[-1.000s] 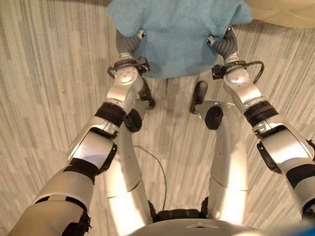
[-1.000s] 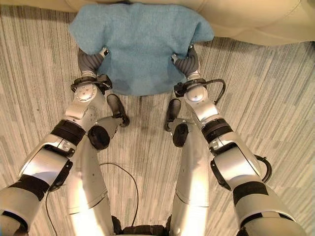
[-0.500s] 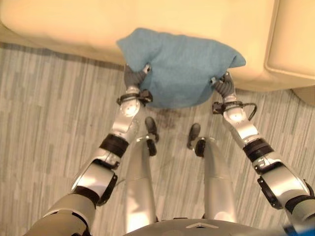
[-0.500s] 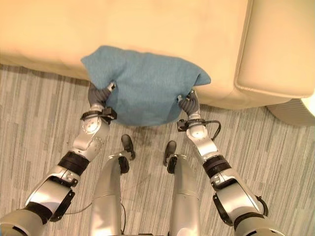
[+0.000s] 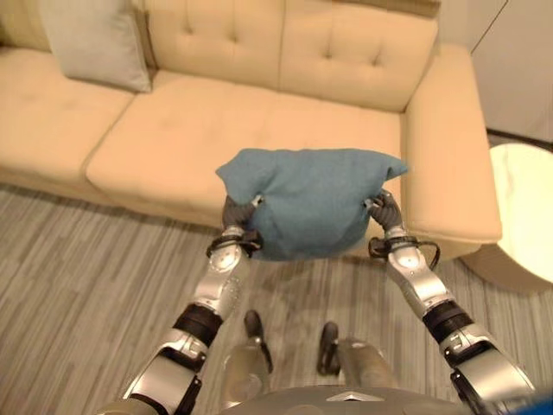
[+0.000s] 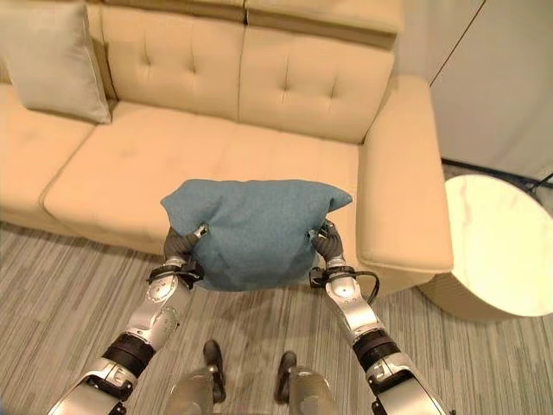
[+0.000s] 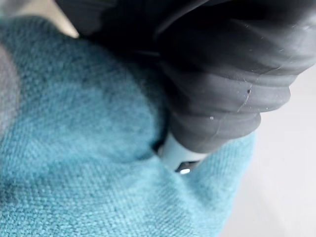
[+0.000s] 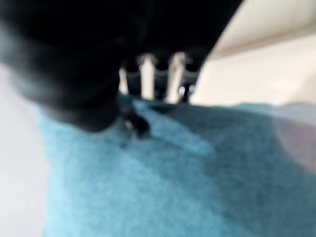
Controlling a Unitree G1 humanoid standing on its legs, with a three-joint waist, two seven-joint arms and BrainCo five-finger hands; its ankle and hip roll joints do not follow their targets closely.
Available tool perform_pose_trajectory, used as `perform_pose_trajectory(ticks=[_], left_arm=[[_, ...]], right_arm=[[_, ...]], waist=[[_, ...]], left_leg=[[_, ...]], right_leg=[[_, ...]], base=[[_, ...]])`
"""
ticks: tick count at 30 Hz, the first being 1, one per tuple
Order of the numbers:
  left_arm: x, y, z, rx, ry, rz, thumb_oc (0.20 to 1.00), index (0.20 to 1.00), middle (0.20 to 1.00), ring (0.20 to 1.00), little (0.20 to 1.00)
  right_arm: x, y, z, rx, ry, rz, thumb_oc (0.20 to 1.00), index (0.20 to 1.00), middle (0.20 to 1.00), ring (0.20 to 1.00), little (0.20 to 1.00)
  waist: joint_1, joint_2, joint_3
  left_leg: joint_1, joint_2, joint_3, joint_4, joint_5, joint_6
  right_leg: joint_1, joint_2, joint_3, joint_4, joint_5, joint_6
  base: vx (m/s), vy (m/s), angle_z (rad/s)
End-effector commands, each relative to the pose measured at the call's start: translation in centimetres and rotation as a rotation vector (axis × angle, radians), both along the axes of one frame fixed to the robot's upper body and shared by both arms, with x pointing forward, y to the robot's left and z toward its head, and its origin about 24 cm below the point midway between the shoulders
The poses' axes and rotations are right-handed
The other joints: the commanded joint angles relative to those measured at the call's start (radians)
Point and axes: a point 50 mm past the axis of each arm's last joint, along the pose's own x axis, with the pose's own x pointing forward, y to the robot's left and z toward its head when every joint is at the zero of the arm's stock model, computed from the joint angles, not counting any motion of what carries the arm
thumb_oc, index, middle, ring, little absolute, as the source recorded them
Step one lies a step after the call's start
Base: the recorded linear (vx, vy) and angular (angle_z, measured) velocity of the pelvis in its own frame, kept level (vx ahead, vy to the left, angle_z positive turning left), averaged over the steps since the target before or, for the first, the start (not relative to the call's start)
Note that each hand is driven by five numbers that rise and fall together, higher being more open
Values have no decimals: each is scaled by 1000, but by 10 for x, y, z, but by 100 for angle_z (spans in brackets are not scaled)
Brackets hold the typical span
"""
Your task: Pick up all the scattered cushions and arrange them neatly on the sofa.
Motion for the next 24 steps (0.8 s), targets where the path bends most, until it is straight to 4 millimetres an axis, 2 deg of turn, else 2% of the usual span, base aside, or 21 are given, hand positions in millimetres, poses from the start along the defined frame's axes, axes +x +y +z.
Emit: perform_pose_trajectory(ticks=[1,2,4,6,8,9,10,11,12,13,15,17,18,19,20,21,23,24], left_arm=[[8,-57,36,-1,-205,-265,200,200,200,200,200],[8,-57,36,-1,-205,-265,200,200,200,200,200],[7,-59,34,2,-196,-276,200,200,200,200,200],[5,-55,30,5,-182,-268,200,200,200,200,200],[3,-53,29,2,-184,-273,200,200,200,200,200],[3,-53,29,2,-184,-273,200,200,200,200,200],[3,-51,28,8,-180,-270,200,200,200,200,200],[1,-50,27,2,-178,-261,200,200,200,200,200],[1,-50,27,2,-178,-261,200,200,200,200,200],[1,-48,28,7,-182,-254,200,200,200,200,200],[1,-48,27,12,-180,-250,200,200,200,200,200],[1,-47,25,11,-169,-240,200,200,200,200,200],[3,-48,27,8,-174,-241,200,200,200,200,200],[4,-50,27,7,-174,-245,200,200,200,200,200],[4,-50,27,7,-174,-245,200,200,200,200,200],[6,-51,28,4,-178,-245,200,200,200,200,200],[8,-52,32,-4,-189,-244,200,200,200,200,200],[7,-56,29,-8,-178,-252,200,200,200,200,200]], right_arm=[[4,44,40,79,-214,195,200,200,200,200,200],[4,44,40,79,-214,195,200,200,200,200,200],[2,40,37,69,-205,184,200,200,200,200,200],[1,43,36,56,-201,198,200,200,200,200,200],[2,46,33,49,-185,213,200,200,200,200,200],[2,46,33,49,-185,213,200,200,200,200,200],[2,49,34,40,-190,222,200,200,200,200,200],[2,51,35,45,-189,228,200,200,200,200,200],[2,51,35,45,-189,228,200,200,200,200,200],[3,54,35,40,-190,238,200,200,200,200,200],[2,55,34,42,-183,237,200,200,200,200,200],[3,53,34,47,-180,232,200,200,200,200,200],[7,49,38,40,-195,220,200,200,200,200,200],[9,48,41,43,-203,212,200,200,200,200,200],[9,47,41,43,-203,212,200,200,200,200,200],[11,46,44,43,-214,204,200,200,200,200,200],[13,45,48,40,-226,201,200,200,200,200,200],[13,39,47,25,-229,183,200,200,200,200,200]], waist=[[5,-15,-78],[5,-15,-78],[9,-18,-84],[17,-21,-89],[30,-28,-80],[31,-28,-83],[37,-26,-76],[46,-19,-68],[46,-19,-69],[48,-3,-56],[45,7,-56],[40,10,-58],[26,12,-60],[18,7,-65],[17,9,-64],[9,3,-64],[1,-3,-63],[-6,-9,-74]], left_leg=[[76,12,35,-45,19,-78],[77,12,35,-46,20,-78],[64,24,60,-76,60,-82],[102,-2,44,-66,14,-63],[120,-30,54,-38,-36,-32],[117,-30,55,-39,-34,-32],[120,-44,60,-26,-54,-14],[131,-66,70,-12,-80,19],[130,-66,70,-12,-80,19],[152,-81,68,-8,-101,49],[163,-86,65,-14,-105,58],[189,-104,51,-36,-106,59],[209,-123,32,-67,-108,48],[212,-133,25,-74,-108,41],[214,-131,23,-74,-109,40],[222,-142,16,-79,-112,35],[243,-147,5,-75,-129,25],[238,-149,1,-35,-151,16]], right_leg=[[93,-5,-5,-182,139,110],[94,-5,-4,-182,139,110],[125,-3,-15,-179,131,113],[137,-17,-15,-145,117,126],[133,-54,8,-69,113,153],[129,-53,9,-70,116,152],[116,-69,19,-10,128,167],[75,-99,32,108,182,193],[74,-99,32,108,182,193],[36,-116,44,235,191,195],[9,-107,53,264,193,189],[-17,-110,39,227,191,177],[-45,-95,51,119,176,163],[-59,-86,63,34,186,159],[-54,-83,61,29,187,159],[-71,-79,74,-42,203,160],[-53,-76,50,-101,228,169],[-10,-56,73,-115,212,164]], base=[[192,107,19],[202,123,33],[171,139,22],[226,220,4],[159,231,-5],[70,202,-8],[88,281,-22],[90,281,-27],[127,340,-32],[70,166,-14],[141,178,-12],[203,88,-18],[203,-29,-1],[209,-30,3],[149,-51,9],[141,-49,19],[243,-97,30],[215,-101,44]])
